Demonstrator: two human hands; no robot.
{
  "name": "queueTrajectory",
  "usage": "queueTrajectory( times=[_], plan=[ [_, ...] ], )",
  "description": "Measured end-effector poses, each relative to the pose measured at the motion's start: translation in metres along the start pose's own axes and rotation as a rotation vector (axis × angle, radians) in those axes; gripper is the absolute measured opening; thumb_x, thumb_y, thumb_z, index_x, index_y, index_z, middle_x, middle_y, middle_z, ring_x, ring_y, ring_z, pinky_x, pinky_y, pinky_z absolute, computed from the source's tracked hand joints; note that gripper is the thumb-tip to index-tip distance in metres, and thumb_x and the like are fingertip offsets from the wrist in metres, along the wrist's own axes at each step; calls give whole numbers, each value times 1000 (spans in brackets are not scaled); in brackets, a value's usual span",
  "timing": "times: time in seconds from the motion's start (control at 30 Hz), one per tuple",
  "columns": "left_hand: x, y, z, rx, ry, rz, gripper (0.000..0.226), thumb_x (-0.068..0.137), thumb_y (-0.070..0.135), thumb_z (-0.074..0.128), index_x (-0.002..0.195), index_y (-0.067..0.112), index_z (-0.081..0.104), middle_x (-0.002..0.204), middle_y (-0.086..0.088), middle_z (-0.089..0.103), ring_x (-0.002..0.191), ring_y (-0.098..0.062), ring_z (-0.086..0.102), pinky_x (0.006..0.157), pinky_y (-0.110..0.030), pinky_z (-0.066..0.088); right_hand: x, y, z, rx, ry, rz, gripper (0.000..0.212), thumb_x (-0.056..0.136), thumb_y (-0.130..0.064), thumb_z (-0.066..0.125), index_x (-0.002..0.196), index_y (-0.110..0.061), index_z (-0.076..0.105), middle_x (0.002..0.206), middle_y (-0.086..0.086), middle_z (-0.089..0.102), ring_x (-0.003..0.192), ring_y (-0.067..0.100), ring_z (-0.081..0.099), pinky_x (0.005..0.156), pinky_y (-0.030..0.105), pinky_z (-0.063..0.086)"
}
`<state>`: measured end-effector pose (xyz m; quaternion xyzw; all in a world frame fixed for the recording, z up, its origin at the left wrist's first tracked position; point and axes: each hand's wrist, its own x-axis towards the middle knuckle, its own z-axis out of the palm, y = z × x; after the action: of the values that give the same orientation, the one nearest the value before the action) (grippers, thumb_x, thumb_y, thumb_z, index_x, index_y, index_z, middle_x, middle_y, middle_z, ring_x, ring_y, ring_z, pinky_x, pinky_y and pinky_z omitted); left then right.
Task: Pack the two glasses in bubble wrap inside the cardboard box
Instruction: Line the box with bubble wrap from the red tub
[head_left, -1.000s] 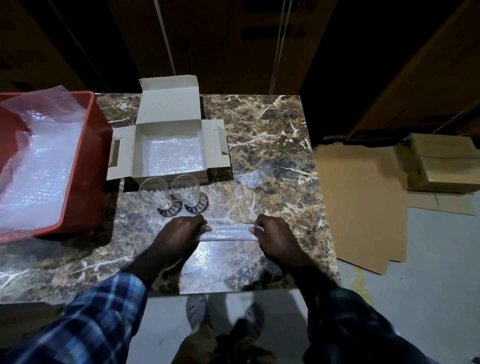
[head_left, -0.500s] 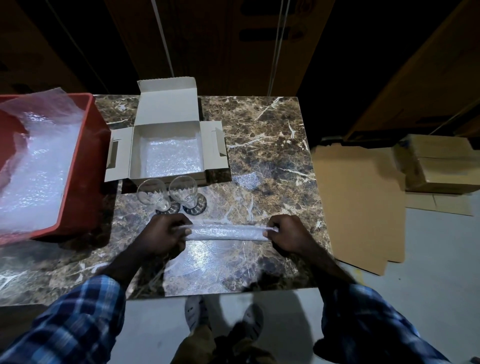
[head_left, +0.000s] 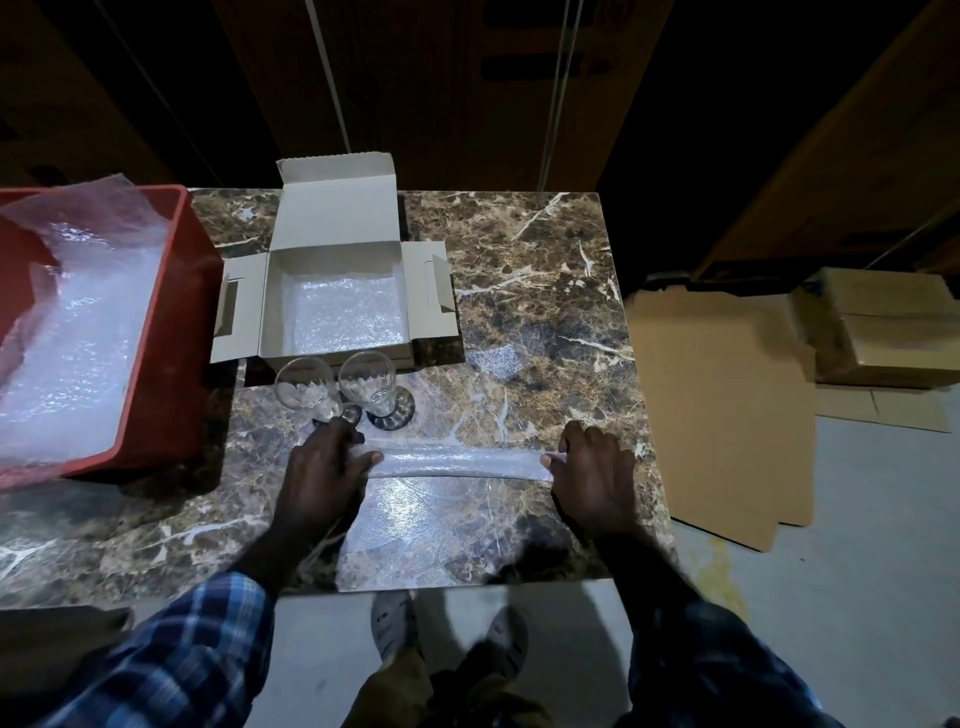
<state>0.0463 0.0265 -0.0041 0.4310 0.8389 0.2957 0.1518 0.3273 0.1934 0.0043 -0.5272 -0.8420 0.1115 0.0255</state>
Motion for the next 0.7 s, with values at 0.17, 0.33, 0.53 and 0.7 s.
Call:
queueTrajectory(
  times=[0.17, 0.33, 0.53, 0.7],
  plan=[
    [-13, 3, 11, 349, 196, 293, 13, 82, 21, 70, 91, 13, 66, 99, -10, 54, 89, -30, 47, 74, -41, 32, -9, -11, 14, -158, 225, -218, 25, 85, -16, 48, 100, -12, 67, 96, 12, 54, 88, 28, 44, 72, 40, 26],
    [-23, 20, 35, 248, 121, 542, 19, 89, 21, 56, 97, 10, 69, 107, -11, 68, 98, -31, 56, 83, -40, 41, -14, -23, 32, -47, 212, -298, 28, 73, -9, 42, 84, -3, 66, 84, 15, 61, 73, 32, 56, 64, 40, 45],
    [-42, 35, 59, 302, 93, 594, 29, 94, 10, 53, 115, -4, 69, 130, -21, 64, 128, -41, 53, 116, -57, 31, -27, -43, 30, -30, 167, -121, 18, 76, -15, 62, 91, -5, 68, 93, 13, 64, 78, 32, 59, 68, 38, 50],
    [-55, 48, 73, 368, -174, 569, 52, 98, 20, 43, 146, 0, 46, 157, -16, 38, 152, -34, 21, 121, -53, 21, -40, -57, 50, 31, 260, -256, 36, 94, -16, 46, 116, 0, 70, 123, 20, 67, 110, 36, 65, 93, 45, 52]
  ],
)
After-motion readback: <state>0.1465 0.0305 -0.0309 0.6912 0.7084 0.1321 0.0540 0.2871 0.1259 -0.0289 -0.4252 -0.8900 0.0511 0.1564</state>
